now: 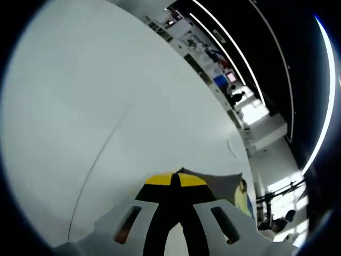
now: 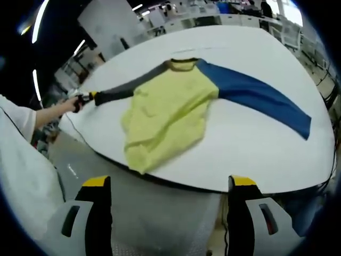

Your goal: Fold the garment on the visible template until the final outline fits inside the template.

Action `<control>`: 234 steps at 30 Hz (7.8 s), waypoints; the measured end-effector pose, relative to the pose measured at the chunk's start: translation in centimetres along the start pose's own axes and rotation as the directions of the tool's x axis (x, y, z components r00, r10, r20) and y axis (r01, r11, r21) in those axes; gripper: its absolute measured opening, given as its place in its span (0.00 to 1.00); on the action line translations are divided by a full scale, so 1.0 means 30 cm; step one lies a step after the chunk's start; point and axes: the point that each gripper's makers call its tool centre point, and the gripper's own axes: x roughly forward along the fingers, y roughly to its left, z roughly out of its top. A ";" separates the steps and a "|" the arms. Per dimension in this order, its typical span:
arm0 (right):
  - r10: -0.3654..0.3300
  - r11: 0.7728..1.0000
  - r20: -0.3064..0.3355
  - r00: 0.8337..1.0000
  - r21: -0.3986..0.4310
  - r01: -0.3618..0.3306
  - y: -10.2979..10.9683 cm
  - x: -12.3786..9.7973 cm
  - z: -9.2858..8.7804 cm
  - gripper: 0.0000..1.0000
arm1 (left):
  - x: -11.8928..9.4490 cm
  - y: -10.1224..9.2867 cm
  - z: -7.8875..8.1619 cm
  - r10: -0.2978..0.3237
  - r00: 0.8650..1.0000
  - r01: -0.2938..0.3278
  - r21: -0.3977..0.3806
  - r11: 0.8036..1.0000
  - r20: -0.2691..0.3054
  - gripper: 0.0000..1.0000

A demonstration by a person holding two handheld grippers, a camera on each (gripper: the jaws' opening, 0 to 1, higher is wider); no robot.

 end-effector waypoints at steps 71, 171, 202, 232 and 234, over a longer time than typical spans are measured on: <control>0.062 0.997 0.003 0.998 -0.042 -0.062 0.005 0.033 0.026 0.90 | -0.131 -0.018 -0.053 0.100 0.995 -0.093 0.216 0.972 -0.022 0.20; 0.145 0.983 0.080 0.986 -0.129 -0.134 -0.097 -0.106 -0.013 0.90 | -0.473 -0.542 -0.632 -0.007 0.967 0.153 0.557 0.816 -0.255 0.88; 0.166 0.980 0.113 0.980 -0.128 -0.151 -0.113 -0.138 -0.015 0.94 | -0.546 -0.645 -0.820 0.029 0.929 0.233 0.644 0.728 -0.369 0.99; 0.197 0.974 0.076 0.977 -0.128 -0.187 -0.107 -0.101 -0.030 1.00 | -0.548 -0.621 -0.875 0.053 0.914 0.235 0.630 0.740 -0.403 0.99; 0.197 0.974 0.073 0.978 -0.130 -0.187 -0.106 -0.097 -0.028 1.00 | -0.547 -0.623 -0.883 0.052 0.909 0.245 0.630 0.737 -0.415 0.99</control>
